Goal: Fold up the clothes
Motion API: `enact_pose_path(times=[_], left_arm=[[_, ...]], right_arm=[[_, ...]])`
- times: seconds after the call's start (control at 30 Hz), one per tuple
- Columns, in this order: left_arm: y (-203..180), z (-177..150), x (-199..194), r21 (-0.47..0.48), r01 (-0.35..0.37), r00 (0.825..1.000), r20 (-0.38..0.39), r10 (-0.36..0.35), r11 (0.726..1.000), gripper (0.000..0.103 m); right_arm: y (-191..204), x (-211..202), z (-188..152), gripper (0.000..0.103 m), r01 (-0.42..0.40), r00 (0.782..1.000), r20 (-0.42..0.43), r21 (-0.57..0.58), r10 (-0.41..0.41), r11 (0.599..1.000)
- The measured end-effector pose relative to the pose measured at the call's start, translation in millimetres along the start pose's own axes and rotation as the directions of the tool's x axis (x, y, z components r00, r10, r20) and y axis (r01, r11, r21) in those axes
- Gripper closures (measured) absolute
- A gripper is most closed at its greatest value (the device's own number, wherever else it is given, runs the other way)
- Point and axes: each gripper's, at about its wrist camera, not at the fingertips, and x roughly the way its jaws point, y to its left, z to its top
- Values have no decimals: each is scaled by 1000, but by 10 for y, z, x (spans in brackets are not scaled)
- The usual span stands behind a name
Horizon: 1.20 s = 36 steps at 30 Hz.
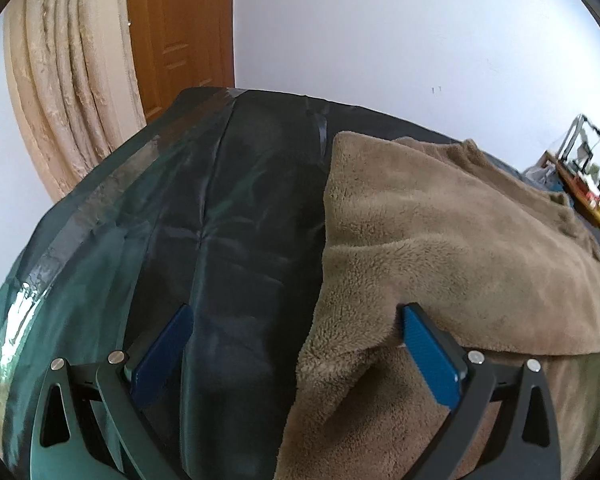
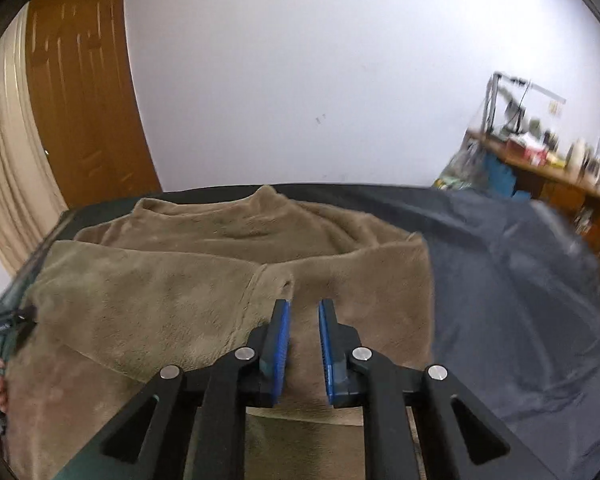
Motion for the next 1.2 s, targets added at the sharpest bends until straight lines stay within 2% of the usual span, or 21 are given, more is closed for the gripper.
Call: enact_pose_path(times=[0.07, 0.17, 0.2, 0.3, 0.37, 0.47, 0.53, 0.6, 0.73, 0.9, 1.07, 1.2], left_arm=[[62, 15, -62, -31, 25, 999, 27, -24, 999, 0], [98, 43, -220, -49, 60, 992, 111, -54, 997, 0], [85, 51, -275, -42, 73, 988, 142, -66, 996, 0], [-52, 42, -331, 31, 99, 978, 180, -103, 995, 0], [-194, 16, -201, 99, 53, 991, 117, -65, 994, 0], [-383, -16, -16, 193, 1, 1000, 29, -7, 981, 0], [-376, 1, 40, 185, 15, 1000, -7, -14, 983, 0], [-278, 42, 76, 144, 29, 999, -22, -26, 989, 0], [-84, 78, 168, 36, 99, 991, -90, -96, 994, 0], [23, 87, 108, -11, 141, 988, -68, -141, 990, 0], [233, 123, -111, -118, 188, 982, 25, -186, 975, 0], [120, 271, -281, -100, 177, 983, 61, -171, 979, 0]], right_arm=[[-10, 28, 1, 86, -44, 999, -12, 34, 45, 998], [149, 34, 33, 80, -96, 995, -8, 6, 96, 995], [234, 27, 48, 73, -109, 994, -2, -24, 109, 994], [516, 84, 85, 17, -160, 987, 6, -113, 162, 981], [684, 153, 69, 17, -169, 985, -9, -169, 170, 971], [783, 394, -64, 17, -135, 987, -116, -226, 111, 965], [789, 547, -185, 17, -119, 981, -182, -263, 72, 957], [782, 540, -267, 17, -83, 984, -175, -313, 29, 946], [632, 555, -299, 14, -97, 981, -185, -239, 53, 966], [544, 599, -302, 9, -132, 977, -193, -188, 95, 973], [529, 597, -311, 9, -126, 977, -191, -194, 89, 973], [525, 549, -319, 9, -124, 978, -189, -197, 86, 973]])
